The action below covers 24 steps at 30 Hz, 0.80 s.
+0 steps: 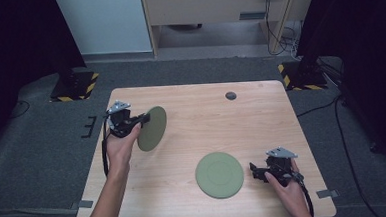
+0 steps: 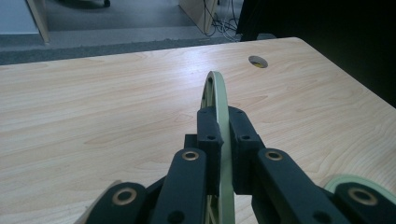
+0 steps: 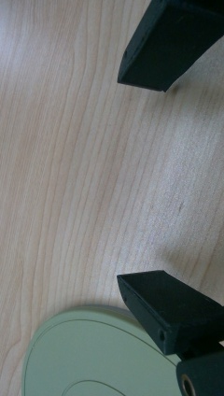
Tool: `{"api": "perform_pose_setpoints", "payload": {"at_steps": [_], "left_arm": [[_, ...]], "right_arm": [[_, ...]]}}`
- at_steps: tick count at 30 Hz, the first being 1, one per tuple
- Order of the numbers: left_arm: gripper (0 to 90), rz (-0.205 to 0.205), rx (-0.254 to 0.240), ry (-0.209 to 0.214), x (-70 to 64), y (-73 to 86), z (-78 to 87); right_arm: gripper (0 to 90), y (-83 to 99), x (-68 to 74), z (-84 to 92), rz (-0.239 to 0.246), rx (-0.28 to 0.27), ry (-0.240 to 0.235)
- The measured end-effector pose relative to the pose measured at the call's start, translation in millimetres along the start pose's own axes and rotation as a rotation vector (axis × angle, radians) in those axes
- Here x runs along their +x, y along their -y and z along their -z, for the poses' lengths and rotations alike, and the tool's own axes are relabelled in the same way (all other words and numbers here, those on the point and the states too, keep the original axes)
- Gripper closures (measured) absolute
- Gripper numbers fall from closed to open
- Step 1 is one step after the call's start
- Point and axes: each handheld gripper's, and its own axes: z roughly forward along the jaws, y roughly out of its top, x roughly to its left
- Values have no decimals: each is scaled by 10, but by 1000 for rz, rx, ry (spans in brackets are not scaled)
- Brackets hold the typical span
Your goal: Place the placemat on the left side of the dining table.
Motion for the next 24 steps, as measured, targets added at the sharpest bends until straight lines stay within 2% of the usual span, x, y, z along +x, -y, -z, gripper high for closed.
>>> {"api": "perform_pose_setpoints", "payload": {"at_steps": [14, 24], "left_arm": [[849, 23, 7, -15, 105, 74, 10], [849, 45, 19, -33, 228, 174, 7]], "right_arm": [[53, 1, -48, 9, -11, -3, 9], [53, 1, -87, 16, -18, -5, 21]]}}
